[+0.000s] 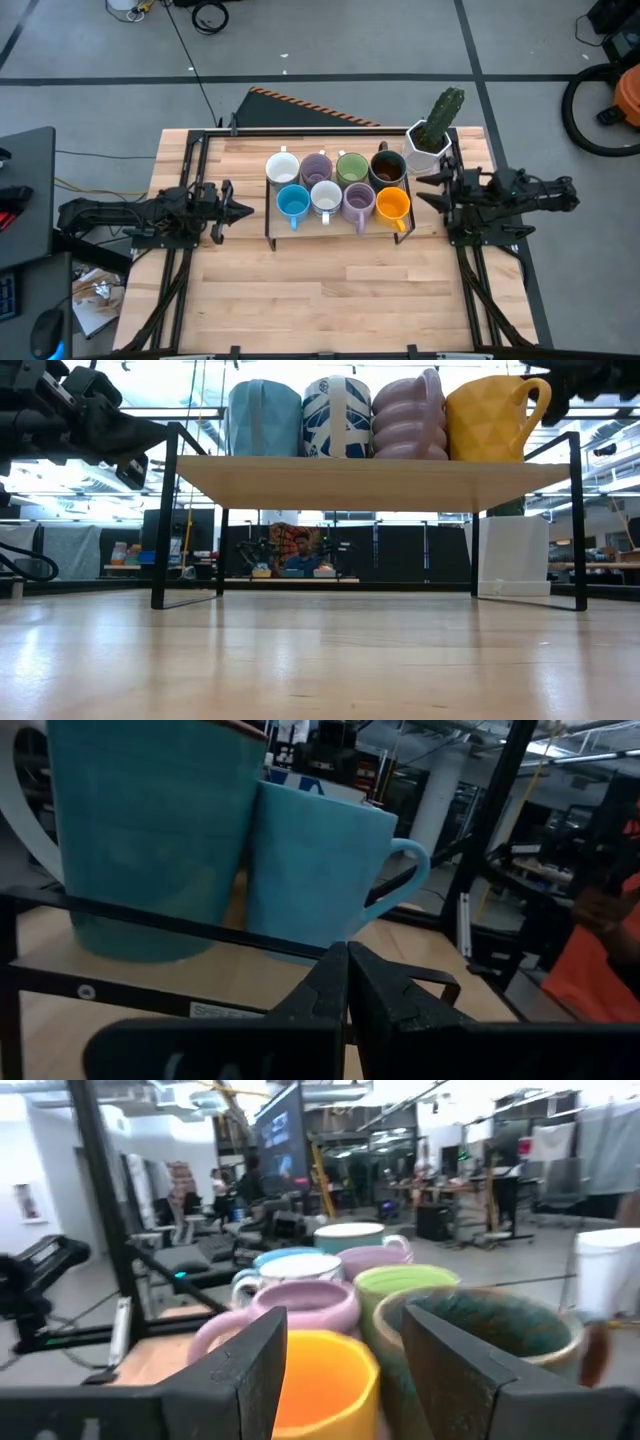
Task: Place coffee mugs
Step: Return to Home Position
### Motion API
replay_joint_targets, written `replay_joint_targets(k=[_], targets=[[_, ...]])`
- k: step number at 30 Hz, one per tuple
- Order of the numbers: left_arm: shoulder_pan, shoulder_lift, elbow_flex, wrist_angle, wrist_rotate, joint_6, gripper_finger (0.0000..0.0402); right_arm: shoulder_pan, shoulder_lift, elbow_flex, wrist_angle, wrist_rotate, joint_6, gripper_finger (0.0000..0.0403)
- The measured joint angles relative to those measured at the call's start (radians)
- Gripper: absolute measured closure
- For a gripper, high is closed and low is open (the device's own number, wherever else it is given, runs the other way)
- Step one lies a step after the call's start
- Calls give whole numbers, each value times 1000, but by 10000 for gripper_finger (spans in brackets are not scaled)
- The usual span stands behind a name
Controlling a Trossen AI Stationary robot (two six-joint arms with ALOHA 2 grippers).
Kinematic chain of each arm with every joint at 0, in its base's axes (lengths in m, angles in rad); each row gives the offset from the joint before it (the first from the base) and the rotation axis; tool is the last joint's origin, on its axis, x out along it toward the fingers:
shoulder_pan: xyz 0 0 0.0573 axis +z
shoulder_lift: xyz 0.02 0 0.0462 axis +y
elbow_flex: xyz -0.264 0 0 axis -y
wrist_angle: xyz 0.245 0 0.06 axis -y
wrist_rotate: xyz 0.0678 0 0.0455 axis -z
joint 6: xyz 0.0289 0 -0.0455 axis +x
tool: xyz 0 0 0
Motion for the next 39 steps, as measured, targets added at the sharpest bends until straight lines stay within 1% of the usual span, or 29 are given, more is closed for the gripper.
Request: replay_joint_targets(k=[7,14,17,22,24,27,30,35,39], targets=[[0,0,0,0,15,-4,388,0,-90,-78,5,-97,49,199],[0,0,-1,-19,31,-31,388,6,-91,-90,-17,-203,100,199],[0,0,-1,-23,49,-33,388,18,-91,-97,-19,-216,95,199],[0,0,-1,-24,57,-32,388,32,-90,-136,24,-212,44,199],[0,0,-1,-25,57,-33,388,40,-91,-146,39,-246,-9,199],[0,0,-1,-33,57,-27,388,52,-90,-148,17,-309,-107,199],[0,0,-1,-35,57,-27,388,56,-90,-148,40,-311,-174,199],[0,0,-1,-35,57,-27,388,56,-90,-148,156,-311,-165,199],[0,0,-1,-35,57,-27,388,56,-90,-148,197,-311,-169,199]])
